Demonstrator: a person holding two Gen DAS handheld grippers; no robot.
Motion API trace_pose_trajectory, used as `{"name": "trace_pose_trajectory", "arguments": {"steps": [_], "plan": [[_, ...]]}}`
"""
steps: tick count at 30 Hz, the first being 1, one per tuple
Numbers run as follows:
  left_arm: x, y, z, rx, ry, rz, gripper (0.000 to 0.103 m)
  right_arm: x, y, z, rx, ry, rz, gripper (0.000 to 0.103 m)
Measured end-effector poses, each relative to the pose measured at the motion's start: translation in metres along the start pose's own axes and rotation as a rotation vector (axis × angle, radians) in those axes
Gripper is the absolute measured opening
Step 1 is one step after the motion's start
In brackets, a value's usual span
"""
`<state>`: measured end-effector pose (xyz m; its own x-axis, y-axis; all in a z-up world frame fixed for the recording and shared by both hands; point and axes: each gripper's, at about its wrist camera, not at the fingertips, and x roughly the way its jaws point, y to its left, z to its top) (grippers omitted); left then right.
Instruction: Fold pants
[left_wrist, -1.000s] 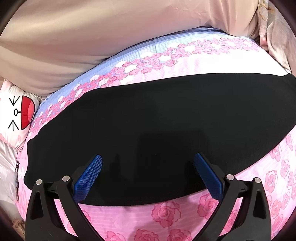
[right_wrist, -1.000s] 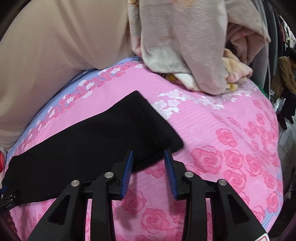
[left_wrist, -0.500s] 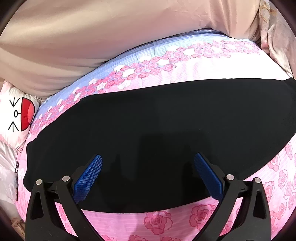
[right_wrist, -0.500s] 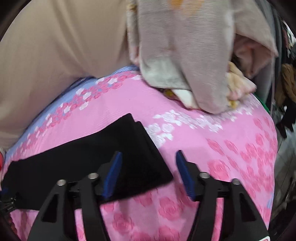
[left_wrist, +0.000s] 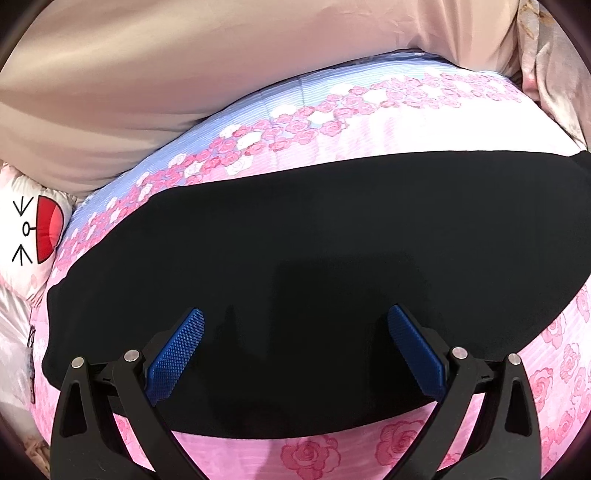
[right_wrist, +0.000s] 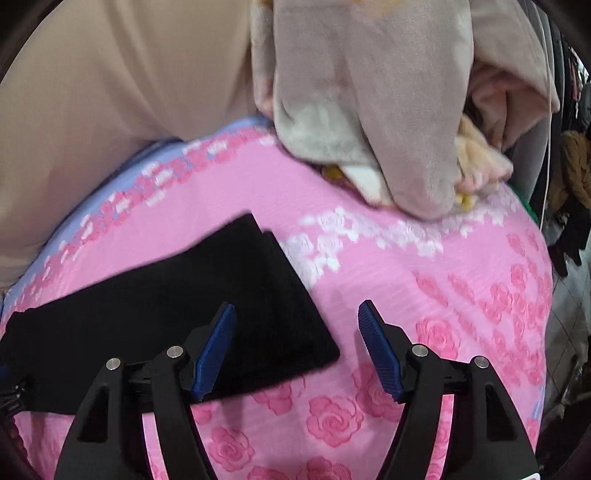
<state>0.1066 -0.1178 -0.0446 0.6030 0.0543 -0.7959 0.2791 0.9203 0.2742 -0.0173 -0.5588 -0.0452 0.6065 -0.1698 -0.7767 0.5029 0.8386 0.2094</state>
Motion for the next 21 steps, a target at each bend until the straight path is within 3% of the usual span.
{"name": "trace_pose_trajectory", "arguments": {"steps": [6,9,11,13,17,19,21], "plan": [[-0.005,0.006,-0.006,-0.003,-0.013,-0.032,0.098,0.004,0.005,-0.008,0.035,-0.019,-0.01,0.068],[-0.007,0.015,-0.008,-0.009,-0.021,-0.036,0.098,0.006,0.007,-0.007,0.039,-0.022,-0.033,0.049],[-0.009,0.023,-0.011,-0.024,-0.027,-0.041,0.098,0.007,0.004,-0.005,0.087,-0.012,0.01,0.035],[-0.011,0.034,-0.014,-0.041,-0.03,-0.044,0.098,0.008,0.004,-0.004,0.125,-0.001,0.042,0.03],[-0.01,0.055,-0.021,-0.076,-0.031,-0.046,0.098,0.014,0.012,-0.003,0.124,-0.001,0.034,0.034],[-0.011,0.066,-0.025,-0.09,-0.033,-0.044,0.098,0.011,0.014,0.0,0.153,0.009,0.059,0.019],[-0.014,0.079,-0.028,-0.108,-0.043,-0.041,0.098,-0.008,0.029,0.002,0.166,-0.033,0.099,0.019]]}}
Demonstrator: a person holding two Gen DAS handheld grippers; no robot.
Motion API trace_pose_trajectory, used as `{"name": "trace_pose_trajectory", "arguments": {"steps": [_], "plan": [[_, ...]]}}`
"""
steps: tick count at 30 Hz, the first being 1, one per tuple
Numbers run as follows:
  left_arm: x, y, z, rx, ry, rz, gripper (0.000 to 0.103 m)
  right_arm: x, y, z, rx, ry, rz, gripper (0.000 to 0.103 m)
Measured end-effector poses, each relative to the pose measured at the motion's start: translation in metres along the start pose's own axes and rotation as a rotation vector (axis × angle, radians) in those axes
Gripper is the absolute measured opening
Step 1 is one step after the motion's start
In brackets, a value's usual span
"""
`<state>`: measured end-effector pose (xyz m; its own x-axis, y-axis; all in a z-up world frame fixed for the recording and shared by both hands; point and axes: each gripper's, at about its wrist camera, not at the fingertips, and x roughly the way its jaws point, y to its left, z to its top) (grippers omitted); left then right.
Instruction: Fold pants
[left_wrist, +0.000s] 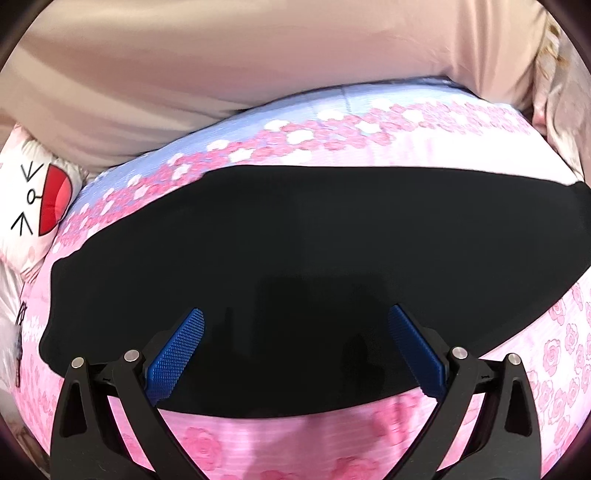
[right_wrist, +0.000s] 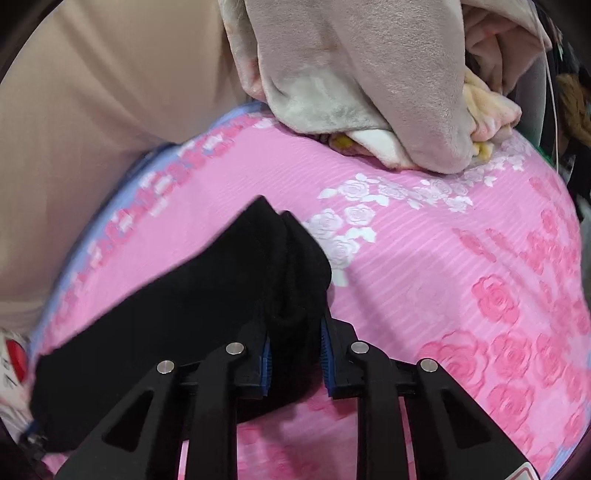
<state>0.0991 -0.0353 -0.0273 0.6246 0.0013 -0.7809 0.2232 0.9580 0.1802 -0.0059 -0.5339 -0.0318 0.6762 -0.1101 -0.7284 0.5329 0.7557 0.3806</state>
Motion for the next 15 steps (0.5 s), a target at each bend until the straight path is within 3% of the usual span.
{"name": "trace_pose_trajectory", "arguments": {"steps": [4,7,11,15], "plan": [[-0.005,0.032,-0.005,-0.054,-0.016,0.014,0.098,-0.037,0.088,-0.008,-0.166,-0.054,0.116,0.019],[-0.002,0.057,-0.008,-0.104,-0.008,0.034,0.098,-0.049,0.176,-0.033,-0.337,-0.029,0.237,0.019],[-0.003,0.092,-0.017,-0.172,-0.01,0.052,0.098,-0.036,0.292,-0.102,-0.581,0.088,0.393,0.02],[-0.004,0.126,-0.031,-0.22,-0.004,0.083,0.098,0.009,0.36,-0.182,-0.721,0.245,0.439,0.021]]}}
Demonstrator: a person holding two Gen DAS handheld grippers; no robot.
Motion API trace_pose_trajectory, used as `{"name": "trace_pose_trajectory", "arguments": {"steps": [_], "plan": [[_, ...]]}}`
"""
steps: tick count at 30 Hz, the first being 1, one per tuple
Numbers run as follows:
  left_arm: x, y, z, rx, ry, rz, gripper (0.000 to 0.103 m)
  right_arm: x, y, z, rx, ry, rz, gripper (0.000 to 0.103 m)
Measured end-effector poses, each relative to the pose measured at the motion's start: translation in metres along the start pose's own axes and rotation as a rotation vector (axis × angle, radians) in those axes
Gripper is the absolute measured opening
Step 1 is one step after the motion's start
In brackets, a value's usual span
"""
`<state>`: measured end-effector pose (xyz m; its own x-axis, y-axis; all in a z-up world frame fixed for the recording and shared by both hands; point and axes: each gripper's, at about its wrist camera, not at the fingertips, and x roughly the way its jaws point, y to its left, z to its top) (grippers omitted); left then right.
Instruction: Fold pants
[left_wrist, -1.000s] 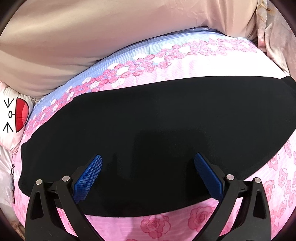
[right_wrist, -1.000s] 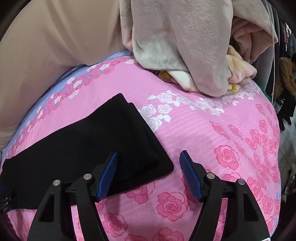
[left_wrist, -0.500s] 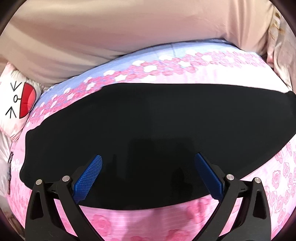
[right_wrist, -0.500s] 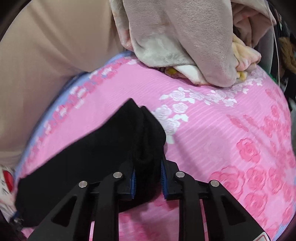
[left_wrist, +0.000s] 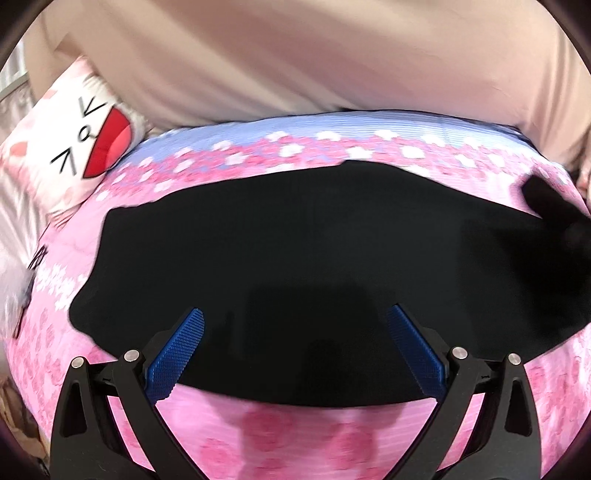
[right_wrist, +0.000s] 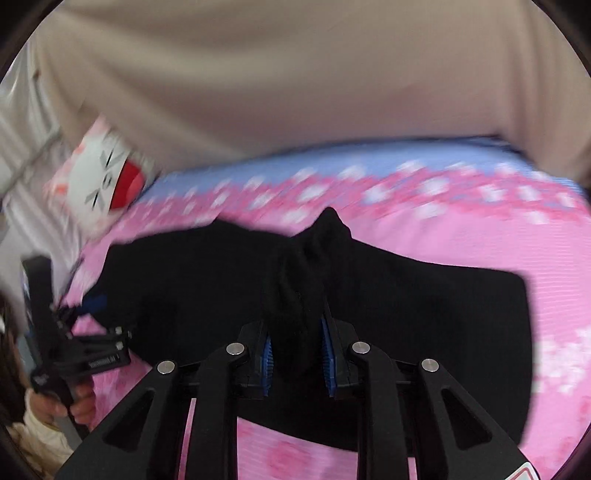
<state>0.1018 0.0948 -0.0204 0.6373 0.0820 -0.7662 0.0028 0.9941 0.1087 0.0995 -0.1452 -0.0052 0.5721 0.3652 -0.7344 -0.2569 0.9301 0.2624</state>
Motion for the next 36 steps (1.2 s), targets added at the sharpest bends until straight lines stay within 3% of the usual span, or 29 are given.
{"name": "trace_pose_trajectory", "arguments": {"steps": [2,5,8,11,14,16,17,19,22,26,27,29,32,34,36], "plan": [[0.003,0.016,-0.004,-0.02,0.012,0.012,0.098,0.036,0.022,-0.013,-0.046,0.06,-0.036,0.023],[0.006,0.037,-0.009,-0.045,0.017,0.026,0.098,0.038,0.042,-0.018,-0.128,0.003,-0.138,0.023],[0.01,0.051,-0.013,-0.065,0.021,0.022,0.098,0.024,0.042,-0.008,-0.072,-0.028,-0.117,0.022],[0.012,0.055,-0.012,-0.079,0.02,0.003,0.098,0.017,0.054,0.005,-0.098,-0.061,-0.121,0.022],[0.013,0.053,-0.009,-0.082,0.016,-0.014,0.098,0.043,0.069,0.006,-0.12,-0.023,-0.067,0.023],[0.013,0.053,-0.008,-0.076,0.018,-0.019,0.098,0.068,0.078,-0.004,-0.152,0.037,-0.047,0.035],[0.014,0.054,-0.008,-0.074,0.023,-0.017,0.098,0.067,0.084,-0.008,-0.186,0.011,-0.053,0.046],[0.016,0.057,-0.008,-0.068,0.035,-0.021,0.098,0.048,0.089,-0.013,-0.187,-0.009,0.0,0.052],[0.013,0.064,-0.008,-0.068,0.027,-0.026,0.098,-0.004,0.072,-0.018,-0.126,-0.107,0.018,0.052],[0.008,0.057,0.001,-0.066,-0.001,-0.087,0.098,-0.061,0.019,-0.027,-0.01,-0.211,-0.177,0.051],[0.006,0.05,0.005,-0.058,-0.007,-0.108,0.098,-0.074,-0.003,-0.031,0.053,-0.221,-0.272,0.05],[0.004,0.029,0.014,-0.033,-0.014,-0.158,0.098,-0.092,-0.033,-0.04,0.14,-0.236,-0.336,0.05],[0.001,-0.008,0.022,0.016,-0.02,-0.217,0.098,-0.11,-0.062,-0.053,0.244,-0.255,-0.364,0.05],[0.002,-0.03,0.023,0.04,-0.031,-0.256,0.098,-0.11,-0.07,-0.055,0.246,-0.254,-0.381,0.05],[0.011,-0.049,0.022,0.062,-0.025,-0.244,0.096,-0.107,-0.071,-0.053,0.211,-0.24,-0.408,0.05]]}}
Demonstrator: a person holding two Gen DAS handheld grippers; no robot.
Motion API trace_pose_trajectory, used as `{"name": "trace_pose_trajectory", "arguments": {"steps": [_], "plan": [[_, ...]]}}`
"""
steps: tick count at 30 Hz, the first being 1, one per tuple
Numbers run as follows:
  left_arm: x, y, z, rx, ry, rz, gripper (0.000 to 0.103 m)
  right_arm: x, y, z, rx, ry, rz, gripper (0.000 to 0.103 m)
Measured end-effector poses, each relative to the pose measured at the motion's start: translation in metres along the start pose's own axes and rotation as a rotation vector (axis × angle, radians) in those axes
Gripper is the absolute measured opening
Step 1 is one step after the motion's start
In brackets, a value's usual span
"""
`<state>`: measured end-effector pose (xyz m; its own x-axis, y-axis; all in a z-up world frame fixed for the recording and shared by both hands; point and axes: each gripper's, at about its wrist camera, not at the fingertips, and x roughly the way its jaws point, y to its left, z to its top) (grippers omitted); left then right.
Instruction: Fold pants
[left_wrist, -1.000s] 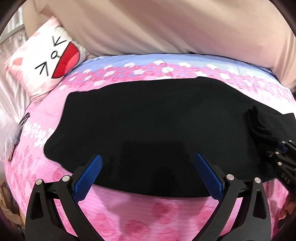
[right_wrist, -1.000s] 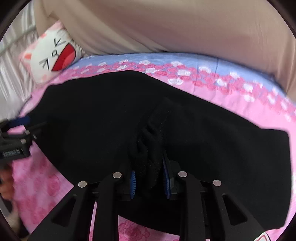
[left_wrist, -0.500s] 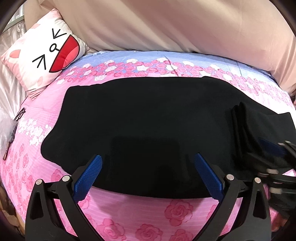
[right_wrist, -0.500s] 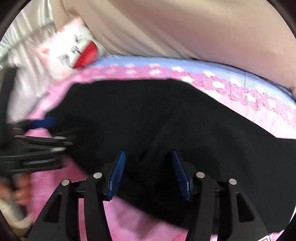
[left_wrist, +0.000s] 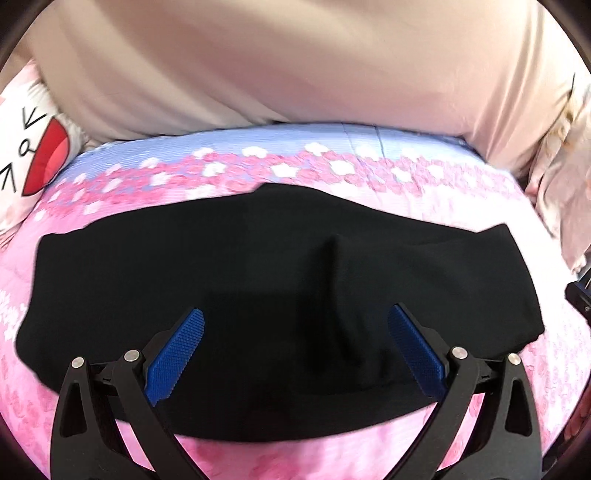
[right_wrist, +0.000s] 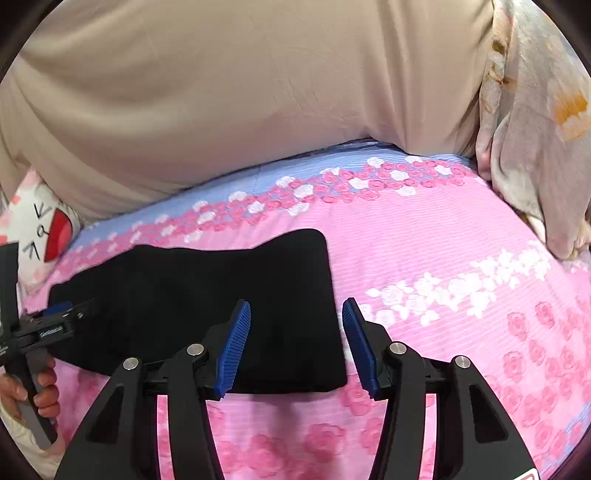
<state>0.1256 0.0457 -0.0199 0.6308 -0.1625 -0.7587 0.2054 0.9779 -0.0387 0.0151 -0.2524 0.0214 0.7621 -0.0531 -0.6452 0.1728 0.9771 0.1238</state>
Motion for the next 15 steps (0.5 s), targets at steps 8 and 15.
{"name": "trace_pose_trajectory", "arguments": {"steps": [8,15], "plan": [[0.03,-0.009,-0.013,0.035,0.031,0.069,0.058,0.03,0.011,0.026,-0.047,-0.009,0.028,0.051],[0.039,0.01,-0.016,-0.104,0.095,-0.03,0.096,0.048,0.014,0.01,-0.007,0.024,0.088,0.051]]}}
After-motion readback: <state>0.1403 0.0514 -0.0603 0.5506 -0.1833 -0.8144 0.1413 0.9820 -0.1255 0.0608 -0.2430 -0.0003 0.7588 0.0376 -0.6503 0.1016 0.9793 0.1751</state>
